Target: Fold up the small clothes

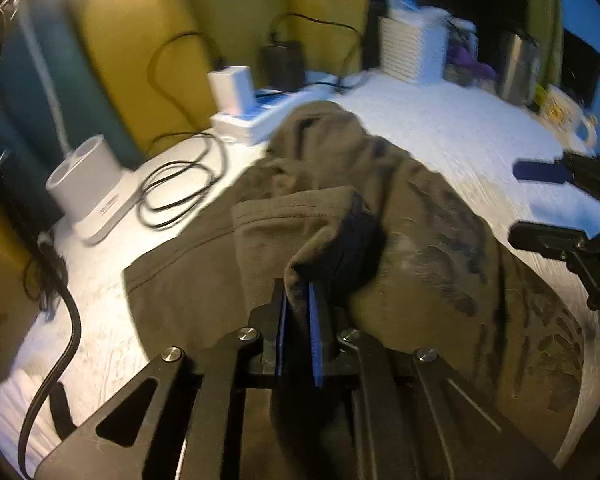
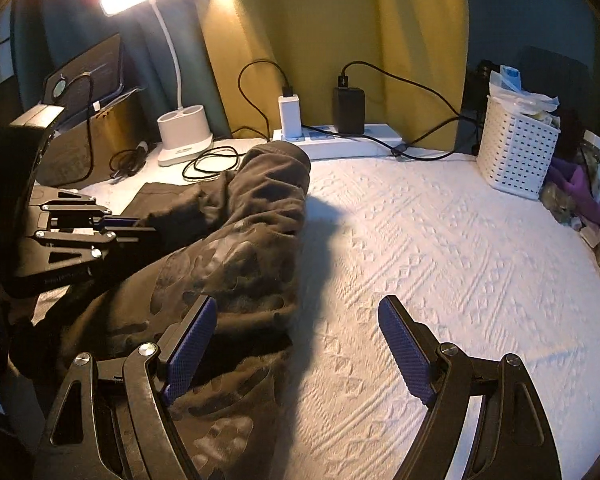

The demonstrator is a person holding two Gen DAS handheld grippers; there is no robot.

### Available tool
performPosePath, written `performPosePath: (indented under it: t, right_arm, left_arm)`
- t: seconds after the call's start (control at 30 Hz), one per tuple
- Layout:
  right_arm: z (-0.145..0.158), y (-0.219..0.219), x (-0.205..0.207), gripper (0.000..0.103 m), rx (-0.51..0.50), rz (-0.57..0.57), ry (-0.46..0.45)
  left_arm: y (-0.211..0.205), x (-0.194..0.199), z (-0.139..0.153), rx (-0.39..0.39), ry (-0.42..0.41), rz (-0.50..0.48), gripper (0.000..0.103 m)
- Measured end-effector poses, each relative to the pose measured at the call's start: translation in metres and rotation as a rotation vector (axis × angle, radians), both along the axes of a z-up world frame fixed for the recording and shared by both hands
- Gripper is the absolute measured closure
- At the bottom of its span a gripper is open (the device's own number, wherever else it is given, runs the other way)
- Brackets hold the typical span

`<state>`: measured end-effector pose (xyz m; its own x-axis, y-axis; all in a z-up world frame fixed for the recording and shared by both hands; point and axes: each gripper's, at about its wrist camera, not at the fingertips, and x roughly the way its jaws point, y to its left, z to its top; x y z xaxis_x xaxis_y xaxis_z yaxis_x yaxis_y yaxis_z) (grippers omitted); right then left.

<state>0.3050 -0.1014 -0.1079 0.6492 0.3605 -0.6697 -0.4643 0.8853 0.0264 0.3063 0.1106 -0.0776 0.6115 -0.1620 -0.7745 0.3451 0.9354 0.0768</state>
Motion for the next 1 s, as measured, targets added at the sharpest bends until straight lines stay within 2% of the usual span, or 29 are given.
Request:
performPosePath:
  t: [0.2, 0.47, 0.57, 0.63, 0.7, 0.77, 0.83, 1.0]
  right_arm:
    - [-0.003, 0.007, 0.005, 0.019, 0.011, 0.020, 0.004]
    - [-0.007, 0.018, 0.006, 0.019, 0.016, 0.044, 0.014]
    - [-0.012, 0.019, 0.006, 0.019, 0.012, 0.041, 0.027]
    - [-0.011, 0.017, 0.005, 0.019, 0.014, 0.037, 0.026]
    - [-0.010, 0.015, 0.004, 0.019, 0.019, 0.027, 0.022]
    - [-0.008, 0.012, 0.002, 0.019, 0.018, 0.015, 0.020]
    - [-0.007, 0.006, 0.000, 0.019, 0.024, 0.000, 0.022]
    - [-0.012, -0.010, -0.015, 0.019, 0.045, -0.024, 0.054]
  left_arm:
    - [0.051, -0.001, 0.005, -0.050, -0.033, 0.197, 0.098]
    - [0.087, 0.004, -0.006, -0.067, -0.020, 0.328, 0.098]
    - [0.098, 0.000, 0.000, -0.096, -0.017, 0.358, 0.097]
    - [0.098, -0.004, 0.006, -0.108, -0.016, 0.345, 0.096]
    - [0.094, -0.009, 0.013, -0.118, -0.021, 0.325, 0.090]
    - [0.089, -0.015, 0.018, -0.156, -0.021, 0.292, 0.061]
    - [0.080, -0.020, 0.017, -0.197, -0.005, 0.256, 0.049]
    - [0.055, -0.035, 0.000, -0.202, 0.082, 0.159, 0.049]
